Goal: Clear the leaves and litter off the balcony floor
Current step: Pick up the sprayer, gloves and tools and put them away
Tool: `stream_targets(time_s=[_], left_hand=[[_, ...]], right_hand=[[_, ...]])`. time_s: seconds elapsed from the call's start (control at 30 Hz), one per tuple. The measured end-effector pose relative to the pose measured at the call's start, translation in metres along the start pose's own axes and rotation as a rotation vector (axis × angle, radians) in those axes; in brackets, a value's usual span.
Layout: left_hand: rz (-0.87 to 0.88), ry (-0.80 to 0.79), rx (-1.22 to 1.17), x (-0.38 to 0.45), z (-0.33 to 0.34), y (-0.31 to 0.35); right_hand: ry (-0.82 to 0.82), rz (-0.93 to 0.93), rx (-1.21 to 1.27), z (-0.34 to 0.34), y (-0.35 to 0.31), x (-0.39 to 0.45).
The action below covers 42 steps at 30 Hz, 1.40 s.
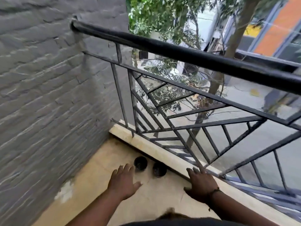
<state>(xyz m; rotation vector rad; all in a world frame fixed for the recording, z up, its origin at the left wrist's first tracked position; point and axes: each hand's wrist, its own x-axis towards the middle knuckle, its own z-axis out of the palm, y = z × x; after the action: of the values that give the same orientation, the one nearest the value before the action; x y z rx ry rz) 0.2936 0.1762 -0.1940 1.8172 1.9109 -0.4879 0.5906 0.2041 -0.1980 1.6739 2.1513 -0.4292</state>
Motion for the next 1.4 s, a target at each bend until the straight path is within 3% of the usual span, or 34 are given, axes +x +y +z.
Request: stream_targets(time_s=[0.4, 0.63, 0.77, 1.0, 1.13, 1.27, 1.4], left_hand=[[0.009, -0.246, 0.014, 0.087, 0.051, -0.046], [0.005, -0.3, 0.008, 0.224, 0.142, -0.06], [0.035, -0.375, 0.051, 0.319, 0.223, -0.058], [-0.121, -0.18, -0.135, 0.429, 0.336, -0.051], [-0.173, -0.2, -0.213, 0.478, 0.388, -0.067], [-0.207, -0.11, -0.362, 0.497, 0.407, -0.067], [-0.211, -0.099, -0.407, 0.457, 0.401, -0.056]], right_hand=[[-0.335, 0.165, 0.22, 0.099, -0.03, 0.077], [-0.493, 0.255, 0.276, 0.199, -0.038, 0.187], [-0.468, 0.253, 0.24, 0.278, -0.045, 0.261], [-0.321, 0.37, 0.491, 0.383, -0.041, 0.366], [-0.303, 0.35, 0.483, 0.427, -0.04, 0.397], [-0.176, 0.321, 0.365, 0.442, -0.034, 0.4], [-0.135, 0.313, 0.368, 0.433, -0.027, 0.362]])
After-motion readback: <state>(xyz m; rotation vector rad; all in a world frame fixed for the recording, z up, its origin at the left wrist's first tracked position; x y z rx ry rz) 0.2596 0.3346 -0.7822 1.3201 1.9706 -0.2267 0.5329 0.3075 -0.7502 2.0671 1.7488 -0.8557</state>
